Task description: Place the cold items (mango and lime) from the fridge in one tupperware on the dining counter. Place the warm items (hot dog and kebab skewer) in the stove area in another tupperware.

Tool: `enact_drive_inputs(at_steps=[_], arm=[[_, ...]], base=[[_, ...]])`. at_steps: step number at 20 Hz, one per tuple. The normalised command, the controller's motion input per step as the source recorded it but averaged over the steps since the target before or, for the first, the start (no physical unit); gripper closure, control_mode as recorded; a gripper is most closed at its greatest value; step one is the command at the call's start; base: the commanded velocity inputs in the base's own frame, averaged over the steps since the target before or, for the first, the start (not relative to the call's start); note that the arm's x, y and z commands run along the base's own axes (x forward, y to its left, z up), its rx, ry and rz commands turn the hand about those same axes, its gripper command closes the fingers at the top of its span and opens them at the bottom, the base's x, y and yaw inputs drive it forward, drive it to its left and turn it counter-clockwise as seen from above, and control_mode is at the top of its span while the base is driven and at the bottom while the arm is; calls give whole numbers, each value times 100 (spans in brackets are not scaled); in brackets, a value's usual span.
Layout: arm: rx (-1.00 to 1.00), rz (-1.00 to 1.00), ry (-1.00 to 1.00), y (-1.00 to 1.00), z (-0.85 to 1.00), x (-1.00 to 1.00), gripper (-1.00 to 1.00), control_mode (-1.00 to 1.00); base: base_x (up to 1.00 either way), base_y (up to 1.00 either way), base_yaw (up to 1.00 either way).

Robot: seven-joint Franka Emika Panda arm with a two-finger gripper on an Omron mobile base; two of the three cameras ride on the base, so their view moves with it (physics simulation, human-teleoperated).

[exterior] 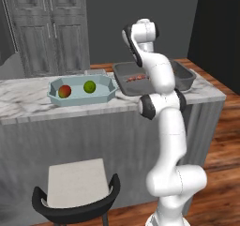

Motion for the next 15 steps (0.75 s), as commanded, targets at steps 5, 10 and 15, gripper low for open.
enact_drive_inputs(at_steps=[5,10,15], arm=[[-7,-17,0,0,35,-72,-100,-100],[-8,-19,-3,0,34,-86,-100,-100],[-11,-41,-25,0,7,-100,-100,-100]], base=[[0,0,0],[0,0,0],[0,0,0]])
